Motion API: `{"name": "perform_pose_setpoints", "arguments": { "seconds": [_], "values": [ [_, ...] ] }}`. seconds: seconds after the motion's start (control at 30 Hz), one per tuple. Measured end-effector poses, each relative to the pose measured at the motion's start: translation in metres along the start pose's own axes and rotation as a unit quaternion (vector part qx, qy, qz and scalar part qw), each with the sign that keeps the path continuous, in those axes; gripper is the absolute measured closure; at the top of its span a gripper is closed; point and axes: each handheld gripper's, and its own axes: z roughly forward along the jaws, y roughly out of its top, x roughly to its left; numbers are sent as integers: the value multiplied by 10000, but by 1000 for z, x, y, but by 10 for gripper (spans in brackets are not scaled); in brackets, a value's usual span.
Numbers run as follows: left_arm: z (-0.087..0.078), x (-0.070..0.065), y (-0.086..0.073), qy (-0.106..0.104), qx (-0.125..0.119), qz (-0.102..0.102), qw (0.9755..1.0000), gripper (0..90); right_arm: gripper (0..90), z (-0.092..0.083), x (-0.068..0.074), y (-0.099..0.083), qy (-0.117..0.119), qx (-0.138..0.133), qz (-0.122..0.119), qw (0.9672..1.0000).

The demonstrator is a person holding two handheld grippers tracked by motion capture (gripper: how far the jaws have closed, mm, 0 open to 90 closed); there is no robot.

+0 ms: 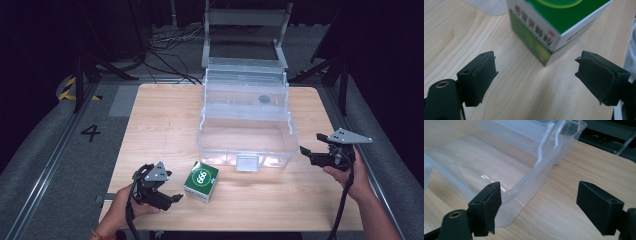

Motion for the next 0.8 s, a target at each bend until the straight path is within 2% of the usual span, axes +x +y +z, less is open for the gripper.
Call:
{"name": "perform_pose_setpoints", "arguments": {
  "seconds": [0.07, 0.17, 0.3, 0.37, 0.43, 0.5, 0.57, 0.6, 0.63, 0.73, 0.8],
  "values": [
    [1, -5, 4, -33, -28, 52, 10000, 154, 217, 4, 3, 5, 66, -24, -9, 10000],
    [6, -10, 9, 28, 51, 163, 9999, 149, 225, 12, 8, 9, 94, 74, -53, 9999],
    [11, -10, 10, -56, 55, 107, 9999, 150, 252, 25, 10, 11, 95, 248, -115, 9996],
    [14, -11, 11, -82, 95, 221, 9997, 149, 269, 30, 10, 11, 153, 300, -81, 9994],
    [17, -12, 12, -115, 106, 216, 9996, 148, 277, 36, 9, 11, 195, 350, -13, 9992],
    [19, -12, 12, -168, 130, 272, 9994, 149, 322, 41, 8, 12, 273, 415, 88, 9987],
    [20, -12, 12, -225, 125, 285, 9993, 149, 326, 45, 9, 12, 393, 534, 66, 9978],
    [21, -13, 12, -286, 76, 258, 9992, 148, 326, 46, 9, 12, 477, 533, 55, 9974],
    [21, -14, 12, -306, 86, 290, 9991, 148, 328, 46, 10, 12, 465, 544, 47, 9974],
    [21, -17, 14, -270, 99, 300, 9991, 146, 339, 46, 10, 11, 492, 554, 154, 9971],
    [21, -20, 15, -247, 2, 182, 9995, 146, 349, 46, 10, 10, 522, 538, 256, 9969]
  ]
}}
